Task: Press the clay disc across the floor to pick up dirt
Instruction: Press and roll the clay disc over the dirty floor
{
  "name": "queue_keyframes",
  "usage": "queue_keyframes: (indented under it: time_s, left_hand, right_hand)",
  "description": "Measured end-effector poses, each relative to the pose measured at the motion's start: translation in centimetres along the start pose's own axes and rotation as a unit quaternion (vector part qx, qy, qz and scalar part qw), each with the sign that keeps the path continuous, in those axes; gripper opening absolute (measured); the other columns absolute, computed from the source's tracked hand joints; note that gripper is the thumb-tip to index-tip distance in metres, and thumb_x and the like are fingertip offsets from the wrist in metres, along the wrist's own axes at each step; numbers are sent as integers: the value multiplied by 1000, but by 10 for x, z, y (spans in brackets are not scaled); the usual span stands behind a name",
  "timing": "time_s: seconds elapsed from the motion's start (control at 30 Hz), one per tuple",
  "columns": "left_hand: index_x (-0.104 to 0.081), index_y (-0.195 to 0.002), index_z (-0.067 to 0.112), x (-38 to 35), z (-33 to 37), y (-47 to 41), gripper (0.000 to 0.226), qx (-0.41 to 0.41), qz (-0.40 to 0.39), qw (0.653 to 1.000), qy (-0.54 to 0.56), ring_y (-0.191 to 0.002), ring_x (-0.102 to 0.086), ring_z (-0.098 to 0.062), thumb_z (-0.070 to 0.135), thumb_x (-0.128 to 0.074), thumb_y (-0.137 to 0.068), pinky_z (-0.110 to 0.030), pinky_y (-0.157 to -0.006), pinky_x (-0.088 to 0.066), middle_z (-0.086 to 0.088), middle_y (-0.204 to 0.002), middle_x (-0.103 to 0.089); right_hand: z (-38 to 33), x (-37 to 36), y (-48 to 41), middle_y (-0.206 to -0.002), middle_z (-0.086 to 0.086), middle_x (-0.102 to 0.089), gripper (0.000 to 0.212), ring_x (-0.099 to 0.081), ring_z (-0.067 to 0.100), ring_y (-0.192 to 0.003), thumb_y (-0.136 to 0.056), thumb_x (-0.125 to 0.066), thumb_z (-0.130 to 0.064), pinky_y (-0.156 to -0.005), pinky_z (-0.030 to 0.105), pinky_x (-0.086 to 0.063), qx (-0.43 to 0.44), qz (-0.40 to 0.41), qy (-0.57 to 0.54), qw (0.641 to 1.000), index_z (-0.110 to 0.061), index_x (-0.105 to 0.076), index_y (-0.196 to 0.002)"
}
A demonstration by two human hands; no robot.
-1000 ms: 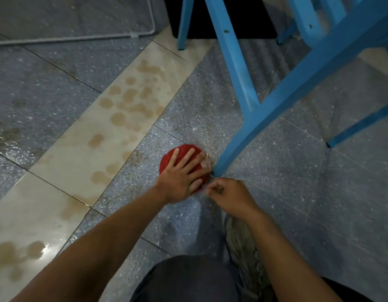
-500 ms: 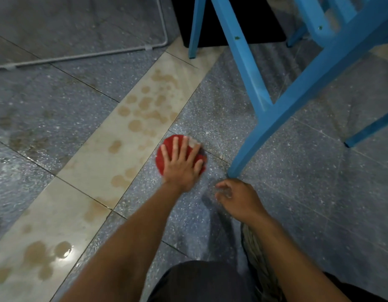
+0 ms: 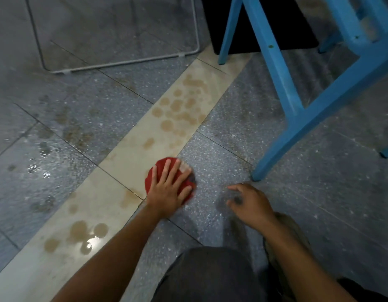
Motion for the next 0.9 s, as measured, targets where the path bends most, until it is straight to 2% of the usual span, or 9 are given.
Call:
queue_keyframes:
  time_s: [0.07, 0.13, 0.27, 0.4, 0.5, 0.6, 0.73, 0.8, 0.9]
  left_hand:
    - [-7, -172, 35, 8, 17, -34, 71, 50, 11, 998, 20, -166, 5, -41, 68, -8, -109, -73, -128, -4, -13, -180, -4]
    - [-4, -172, 36, 11, 41, -51, 71, 59, 15, 998, 24, -165, 6, -42, 67, -3, -109, -73, -128, -1, -13, -180, -1]
    - [-6, -171, 39, -4, 87, -19, 65, -34, 19, 999, 32, -166, 9, -38, 65, -9, -111, -70, -129, -1, -8, -181, 0]
    - [-24, -169, 41, -40, 89, 53, 64, -98, 31, 994, 24, -166, -15, -36, 66, -31, -110, -67, -129, -19, -5, -179, -21]
    - [-29, -168, 41, -58, 52, 107, 67, -72, 23, 997, -9, -163, -23, -36, 69, -37, -109, -64, -123, -27, -7, -176, -31]
    - [-14, -171, 42, -46, 9, 131, 69, -12, 16, 1000, 4, -165, -15, -36, 69, -30, -110, -65, -128, -16, -6, -179, -19]
    - [-3, -172, 37, -17, -37, 84, 70, 145, 40, 987, 54, -166, 6, -35, 68, -16, -111, -65, -132, -4, -7, -181, -1]
    - [1, -172, 33, -8, -40, 43, 74, 188, 40, 977, 87, -166, 9, -37, 70, -7, -109, -66, -132, 2, -8, -180, 7]
    - [4, -172, 26, 2, -10, 4, 77, 169, 44, 982, 74, -165, 11, -37, 69, -5, -109, -66, -131, 3, -9, -180, 6]
  right_hand:
    - [-8, -9, 1, -128, -6, -65, 41, -62, 16, -114, -86, -75, -36, -97, 30, -49, 9, -12, 9, 1000, -33, -64, -126]
    - [-15, -15, 2, -131, -6, -62, 43, -59, 17, -119, -88, -73, -37, -99, 32, -48, 12, -20, 23, 999, -33, -61, -130]
    - [-20, -13, 1, -133, -7, -61, 44, -58, 15, -119, -90, -70, -40, -97, 29, -47, 14, -16, 47, 999, -34, -59, -132]
    - [-23, -7, -5, -134, -4, -62, 44, -58, 18, -122, -91, -70, -36, -98, 29, -45, 20, -24, 45, 998, -30, -60, -133]
    - [-28, -9, -6, -137, -3, -61, 46, -57, 18, -125, -92, -70, -35, -102, 31, -46, 34, -41, 41, 998, -27, -60, -135]
    - [-40, -16, -9, -136, -2, -63, 44, -59, 18, -122, -90, -72, -33, -100, 29, -48, 52, -45, 43, 997, -26, -62, -133]
    - [-69, -35, -11, -134, -4, -63, 43, -61, 18, -118, -90, -72, -35, -96, 31, -51, 92, -69, 57, 992, -29, -62, -131]
    - [-79, -42, -13, -133, -4, -63, 44, -60, 18, -119, -90, -72, -37, -97, 34, -52, 105, -74, 74, 989, -30, -61, -132]
    - [-88, -41, -14, -130, -3, -65, 45, -60, 20, -118, -88, -72, -39, -97, 38, -53, 118, -66, 91, 987, -30, -61, -130]
Point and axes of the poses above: each hand's wrist, its own y-axis away from the middle knuckle, its own x-axis out of the back of the hand, z = x × y, the point moved 5 cm from there along -y, towards the middle knuckle
